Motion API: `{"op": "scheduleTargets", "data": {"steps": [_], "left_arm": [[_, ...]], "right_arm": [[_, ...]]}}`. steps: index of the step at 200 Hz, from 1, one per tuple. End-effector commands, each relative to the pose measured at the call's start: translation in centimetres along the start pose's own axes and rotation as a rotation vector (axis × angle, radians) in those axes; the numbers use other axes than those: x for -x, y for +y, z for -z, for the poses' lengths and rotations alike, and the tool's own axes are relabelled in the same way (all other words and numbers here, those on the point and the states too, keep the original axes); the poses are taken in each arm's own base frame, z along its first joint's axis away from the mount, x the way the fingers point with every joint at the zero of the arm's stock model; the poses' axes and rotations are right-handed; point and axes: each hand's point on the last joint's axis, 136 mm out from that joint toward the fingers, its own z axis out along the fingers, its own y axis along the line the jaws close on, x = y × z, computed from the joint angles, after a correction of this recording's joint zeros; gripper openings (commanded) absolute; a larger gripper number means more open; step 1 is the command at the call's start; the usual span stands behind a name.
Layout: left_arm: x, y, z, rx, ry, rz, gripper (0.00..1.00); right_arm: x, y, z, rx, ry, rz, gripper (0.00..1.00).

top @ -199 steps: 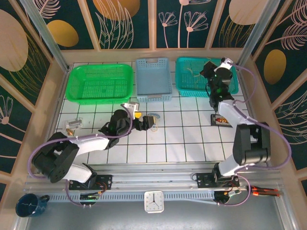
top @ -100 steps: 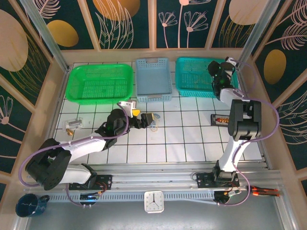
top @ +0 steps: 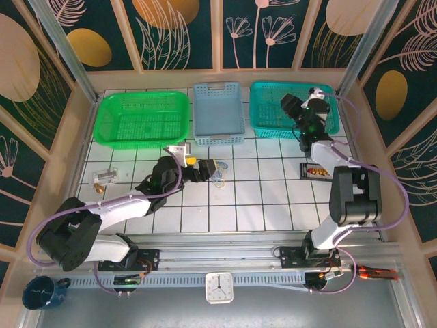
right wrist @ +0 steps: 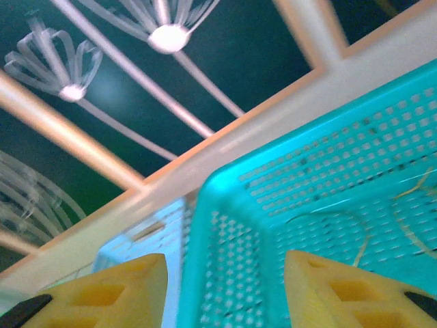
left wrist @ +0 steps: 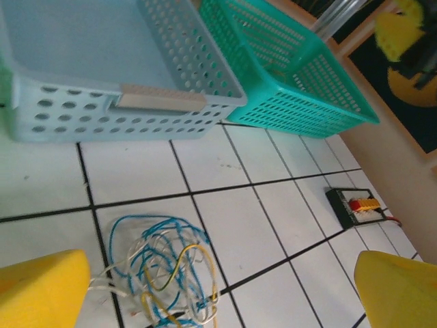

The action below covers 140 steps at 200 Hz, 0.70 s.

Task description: Untangle the cables

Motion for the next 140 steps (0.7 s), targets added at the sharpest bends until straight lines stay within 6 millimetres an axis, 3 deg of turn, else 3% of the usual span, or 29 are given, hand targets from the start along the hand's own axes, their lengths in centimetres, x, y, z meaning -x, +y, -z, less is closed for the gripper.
{"op": "scheduleTargets", "data": {"steps": [1,56,93,140], "left_arm": [[-0.5,1.3,0.8,0.055,-0.012,0.054,0.99],[-0.3,4.0,2.0,0.195,-0.062,0.095,0.99],[0.2,5.0,2.5,0.259,-0.084,0.176,0.99],[-0.6,4.8,0.5,0.278,0.050,0.309,0.99]], "right_arm": [[-2.8,3.8,1.7,0.093,0.073,0.018,0.49],[-15.3,9.2,4.6,0.199,0.367,0.080,0.50],[-22.8,10.8,5.9,0.234,0.537,0.122,0.50],[-27.3,11.2,5.0,0.224,0.613,0.149,0.53]]}}
